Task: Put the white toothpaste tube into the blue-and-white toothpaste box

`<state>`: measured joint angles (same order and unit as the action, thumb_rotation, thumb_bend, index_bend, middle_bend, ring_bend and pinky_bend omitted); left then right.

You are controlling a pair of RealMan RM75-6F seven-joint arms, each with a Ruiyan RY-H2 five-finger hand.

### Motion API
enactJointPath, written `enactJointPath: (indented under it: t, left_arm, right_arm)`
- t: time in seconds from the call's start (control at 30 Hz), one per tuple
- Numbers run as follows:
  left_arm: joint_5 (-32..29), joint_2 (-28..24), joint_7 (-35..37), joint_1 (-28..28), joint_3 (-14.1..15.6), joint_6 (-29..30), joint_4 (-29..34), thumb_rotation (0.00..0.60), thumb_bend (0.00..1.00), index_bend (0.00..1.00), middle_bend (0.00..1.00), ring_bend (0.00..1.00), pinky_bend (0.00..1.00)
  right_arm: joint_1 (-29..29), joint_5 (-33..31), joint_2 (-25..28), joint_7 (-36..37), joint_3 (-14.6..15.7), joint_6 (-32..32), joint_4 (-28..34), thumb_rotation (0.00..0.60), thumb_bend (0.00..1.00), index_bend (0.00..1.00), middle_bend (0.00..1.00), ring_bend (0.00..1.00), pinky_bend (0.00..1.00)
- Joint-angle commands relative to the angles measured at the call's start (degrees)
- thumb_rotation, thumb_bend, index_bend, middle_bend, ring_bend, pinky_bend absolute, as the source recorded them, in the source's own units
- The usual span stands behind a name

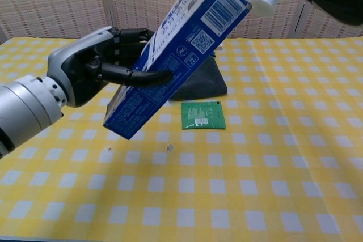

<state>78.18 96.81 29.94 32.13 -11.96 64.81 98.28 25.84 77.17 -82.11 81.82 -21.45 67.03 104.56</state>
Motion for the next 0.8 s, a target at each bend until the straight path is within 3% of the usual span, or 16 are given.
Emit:
enactJointPath:
  t: [0.03, 0.5, 0.8]
  left_arm:
    - [0.6, 0.9, 0.8, 0.2, 0.0, 0.1, -1.1, 0.6, 0.22, 0.56, 0.51, 0.43, 0.47]
    - [0.7, 1.5, 2.0, 0.8, 0.4, -1.4, -0.4, 0.6, 0.22, 0.56, 0.51, 0.42, 0.47]
    - [0.0, 1.3, 3.4, 0.9, -0.2, -1.8, 0.7, 0.6, 0.22, 0.55, 0.51, 0.42, 0.46]
  right_arm:
    - [1.6, 3.7, 2.5, 6.8, -0.1, -3.6, -1.6, 0.6, 0.43, 0.8, 0.65, 0.53, 0.68]
    - [6.8, 12.3, 6.3, 15.2, 1.4, -4.5, -5.8, 0.6, 0.43, 0.8, 0.65, 0.53, 0.68]
    - [9.8, 12.9, 6.6, 9.6, 1.8, -3.5, -7.2, 0.6, 0.43, 0.8, 0.65, 0.52, 0.68]
